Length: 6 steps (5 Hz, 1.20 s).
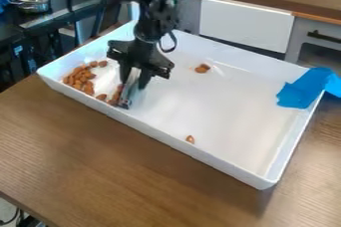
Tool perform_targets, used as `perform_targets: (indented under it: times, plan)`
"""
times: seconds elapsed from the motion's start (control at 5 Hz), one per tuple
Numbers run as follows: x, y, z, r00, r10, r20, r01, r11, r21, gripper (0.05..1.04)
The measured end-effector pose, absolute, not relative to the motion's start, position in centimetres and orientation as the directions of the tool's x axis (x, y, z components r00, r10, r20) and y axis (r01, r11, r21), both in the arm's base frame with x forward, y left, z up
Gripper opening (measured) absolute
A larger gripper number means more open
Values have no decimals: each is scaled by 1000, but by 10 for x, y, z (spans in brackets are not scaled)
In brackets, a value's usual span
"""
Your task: Sweep into pile
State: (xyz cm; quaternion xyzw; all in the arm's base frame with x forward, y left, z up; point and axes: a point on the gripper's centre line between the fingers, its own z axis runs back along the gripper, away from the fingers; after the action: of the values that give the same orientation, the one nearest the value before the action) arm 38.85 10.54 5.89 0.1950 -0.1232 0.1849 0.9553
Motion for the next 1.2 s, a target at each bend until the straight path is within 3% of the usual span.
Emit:
perform_targets:
  times: [0.2,0.4,0.6,0.8,1.0,1.2]
  plan:
    - [387,112,57,906,302,296,-409,803,432,378]
    - [384,107,58,917,302,261,-390,815,428,378]
    - [380,91,70,927,335,170,-371,886,278,378]
    - [394,63,98,922,352,161,-369,924,95,378]
    - [402,32,151,927,318,201,-292,945,-147,378]
    - [407,19,158,930,293,222,-238,940,-244,378]
